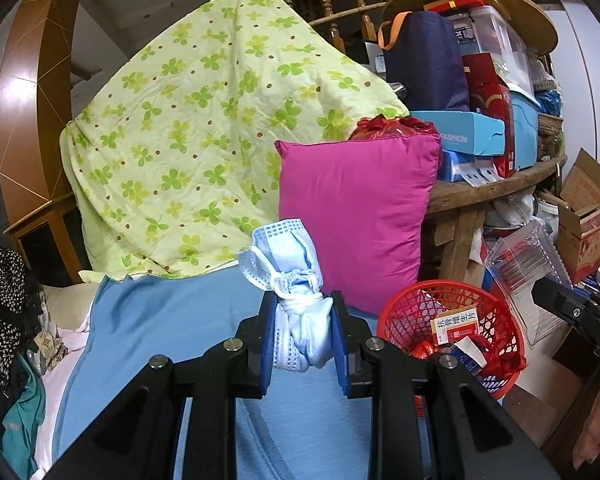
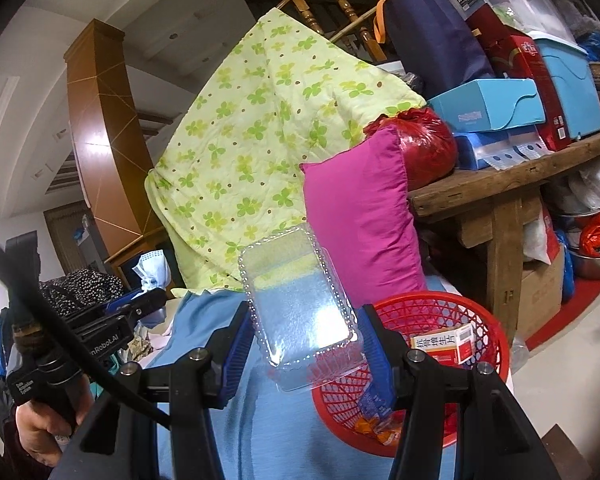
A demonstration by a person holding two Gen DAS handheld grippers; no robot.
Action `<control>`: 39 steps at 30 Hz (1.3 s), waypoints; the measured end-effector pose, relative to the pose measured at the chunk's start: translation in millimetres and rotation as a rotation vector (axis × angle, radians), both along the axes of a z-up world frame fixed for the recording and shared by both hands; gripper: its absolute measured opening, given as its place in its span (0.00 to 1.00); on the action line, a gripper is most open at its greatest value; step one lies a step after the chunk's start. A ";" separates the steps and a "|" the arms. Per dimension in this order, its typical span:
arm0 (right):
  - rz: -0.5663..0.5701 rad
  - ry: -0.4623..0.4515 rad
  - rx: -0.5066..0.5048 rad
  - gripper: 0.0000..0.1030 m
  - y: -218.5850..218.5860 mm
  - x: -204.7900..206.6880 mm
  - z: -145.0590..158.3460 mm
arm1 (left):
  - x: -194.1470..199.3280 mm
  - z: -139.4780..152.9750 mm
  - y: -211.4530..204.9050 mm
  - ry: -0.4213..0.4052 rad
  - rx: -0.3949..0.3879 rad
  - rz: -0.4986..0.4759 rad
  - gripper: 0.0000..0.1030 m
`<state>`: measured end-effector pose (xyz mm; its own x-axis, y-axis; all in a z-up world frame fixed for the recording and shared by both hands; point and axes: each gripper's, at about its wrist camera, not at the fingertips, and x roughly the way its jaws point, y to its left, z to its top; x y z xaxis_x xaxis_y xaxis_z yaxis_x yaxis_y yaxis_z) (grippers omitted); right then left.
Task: Collect trash
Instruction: 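Lift the tissue and clear tray and carry them toward the red basket, then carry the white tissue and clear tray over the red basket with both tools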
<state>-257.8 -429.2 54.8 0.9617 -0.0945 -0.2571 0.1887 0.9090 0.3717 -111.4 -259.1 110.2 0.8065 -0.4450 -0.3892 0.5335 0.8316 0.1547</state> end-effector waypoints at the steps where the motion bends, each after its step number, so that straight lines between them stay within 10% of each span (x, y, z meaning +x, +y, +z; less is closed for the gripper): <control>1: -0.001 0.001 0.001 0.54 -1.2 0.1 0.0 | -0.7 -0.3 -1.3 0.001 0.001 -0.003 0.26; 39: -0.031 -0.017 0.016 0.54 -8.8 -14.6 -0.7 | -13.8 -3.9 -22.8 -0.002 0.026 -0.068 0.26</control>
<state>-272.4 -438.0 54.2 0.9626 -0.1204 -0.2428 0.2103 0.8968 0.3893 -125.2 -281.9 106.2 0.7756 -0.4882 -0.4001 0.5880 0.7894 0.1765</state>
